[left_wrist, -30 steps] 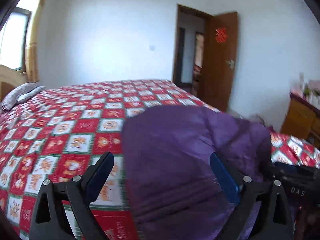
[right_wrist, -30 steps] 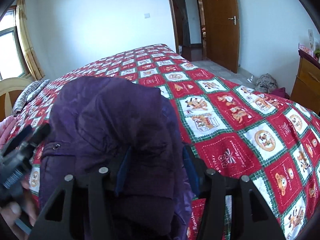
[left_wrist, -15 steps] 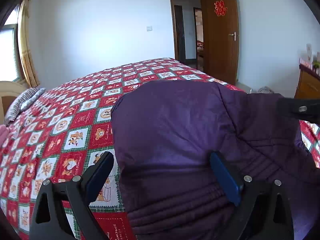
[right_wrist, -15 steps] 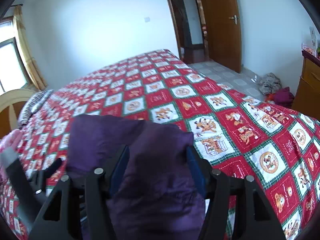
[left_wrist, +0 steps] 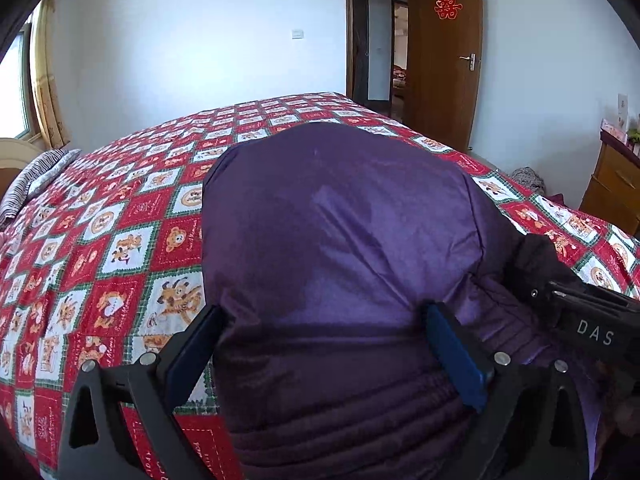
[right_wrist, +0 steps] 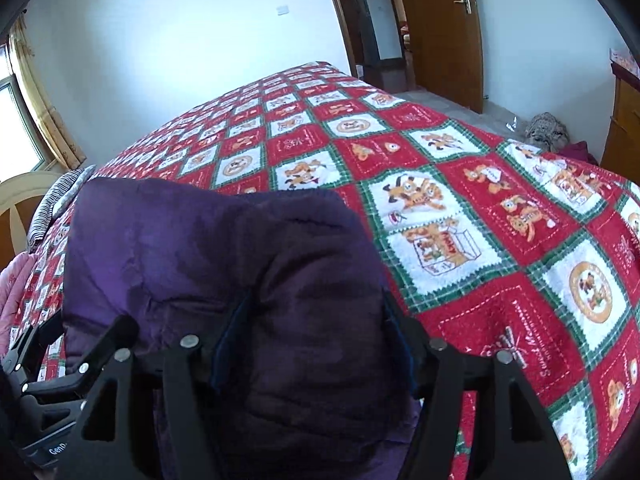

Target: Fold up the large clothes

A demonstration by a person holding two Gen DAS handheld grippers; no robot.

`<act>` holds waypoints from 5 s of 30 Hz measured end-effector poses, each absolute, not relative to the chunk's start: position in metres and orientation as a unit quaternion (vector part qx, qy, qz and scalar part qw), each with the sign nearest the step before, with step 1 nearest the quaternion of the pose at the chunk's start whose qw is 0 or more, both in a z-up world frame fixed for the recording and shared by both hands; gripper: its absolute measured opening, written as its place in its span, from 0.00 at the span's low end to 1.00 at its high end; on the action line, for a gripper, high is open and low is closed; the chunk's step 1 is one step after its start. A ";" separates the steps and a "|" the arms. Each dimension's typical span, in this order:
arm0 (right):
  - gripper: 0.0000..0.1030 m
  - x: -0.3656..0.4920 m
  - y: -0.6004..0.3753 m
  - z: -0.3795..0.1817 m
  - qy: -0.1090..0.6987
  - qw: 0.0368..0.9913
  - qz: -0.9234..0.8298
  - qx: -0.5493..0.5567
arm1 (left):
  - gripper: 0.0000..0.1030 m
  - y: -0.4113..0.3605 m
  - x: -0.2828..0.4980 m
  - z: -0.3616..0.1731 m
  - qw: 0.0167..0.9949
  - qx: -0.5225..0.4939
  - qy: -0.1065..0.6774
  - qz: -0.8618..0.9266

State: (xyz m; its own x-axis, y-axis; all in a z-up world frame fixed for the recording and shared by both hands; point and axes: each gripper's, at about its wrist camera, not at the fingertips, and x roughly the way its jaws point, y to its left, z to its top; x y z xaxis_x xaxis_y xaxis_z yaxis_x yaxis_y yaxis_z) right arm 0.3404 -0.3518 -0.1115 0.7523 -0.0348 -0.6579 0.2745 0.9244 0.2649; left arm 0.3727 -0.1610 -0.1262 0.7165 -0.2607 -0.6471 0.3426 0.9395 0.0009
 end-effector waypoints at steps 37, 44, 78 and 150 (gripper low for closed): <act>0.98 0.361 -0.404 -0.145 0.393 0.863 0.051 0.314 | 0.99 -0.096 0.394 -0.148 0.865 -0.130 0.409 -0.260; 0.93 0.370 -0.395 -0.149 0.405 0.861 0.077 0.299 | 0.99 -0.121 0.390 -0.139 0.879 -0.062 0.397 -0.258; 0.41 0.358 -0.236 -0.118 0.345 0.855 0.286 0.259 | 0.75 -0.021 0.288 -0.066 0.938 0.028 0.310 -0.153; 0.49 0.420 0.038 -0.140 0.445 0.799 0.389 0.113 | 0.93 0.242 0.238 -0.123 0.929 -0.086 0.350 0.087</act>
